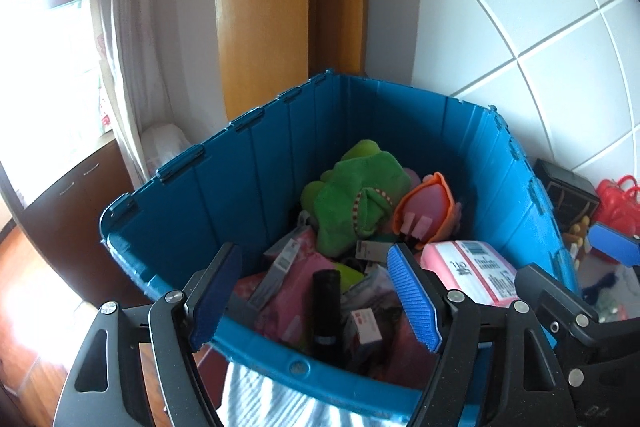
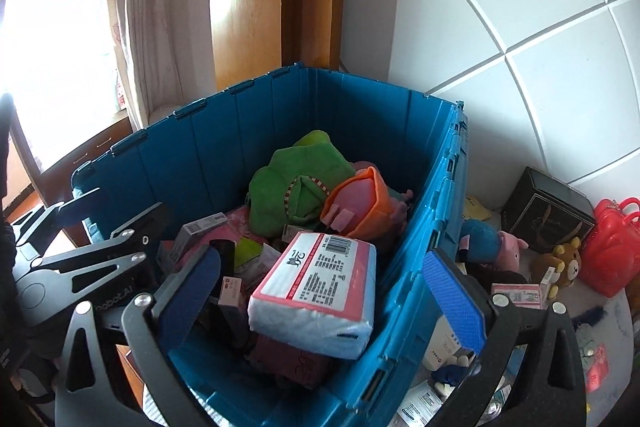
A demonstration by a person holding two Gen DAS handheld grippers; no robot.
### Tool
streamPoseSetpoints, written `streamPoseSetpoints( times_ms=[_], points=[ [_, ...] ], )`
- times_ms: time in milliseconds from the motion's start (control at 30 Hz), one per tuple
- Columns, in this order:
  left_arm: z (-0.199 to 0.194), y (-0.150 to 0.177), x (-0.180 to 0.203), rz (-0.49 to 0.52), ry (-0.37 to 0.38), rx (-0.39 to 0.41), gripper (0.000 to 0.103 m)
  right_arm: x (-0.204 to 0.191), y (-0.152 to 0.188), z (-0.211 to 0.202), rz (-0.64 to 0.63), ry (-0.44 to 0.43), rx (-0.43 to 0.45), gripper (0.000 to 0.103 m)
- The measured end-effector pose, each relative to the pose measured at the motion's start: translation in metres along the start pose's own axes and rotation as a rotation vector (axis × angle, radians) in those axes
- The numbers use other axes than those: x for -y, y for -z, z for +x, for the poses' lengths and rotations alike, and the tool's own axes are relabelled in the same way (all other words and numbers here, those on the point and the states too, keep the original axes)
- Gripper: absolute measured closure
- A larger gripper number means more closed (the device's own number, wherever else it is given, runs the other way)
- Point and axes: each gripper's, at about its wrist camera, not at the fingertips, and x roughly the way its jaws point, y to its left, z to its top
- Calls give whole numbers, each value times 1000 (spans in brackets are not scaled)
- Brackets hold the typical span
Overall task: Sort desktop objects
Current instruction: 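Open the left tool over the bin while the right tool releases the tissue pack, then move both open tools back over the table items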
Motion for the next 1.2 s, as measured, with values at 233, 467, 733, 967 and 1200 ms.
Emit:
streamPoseSetpoints(
  times_ms=[233,467,733,967,1200],
  points=[
    [-29,16,12,8,16,13,27,12,18,-31,21,14,19,0],
    [-60,31,54,41,75,33,27,50,43,-74,61,57,53,0],
    [-96,49,147,144,172,61,27,135,87,-135,174,138,85,0],
    [-112,99,248,230,243,3,27,232,148,-183,264,219,59,0],
    [-105,181,347,315,275,-149,27,324,240,-200,348,256,-58,0]
  ],
)
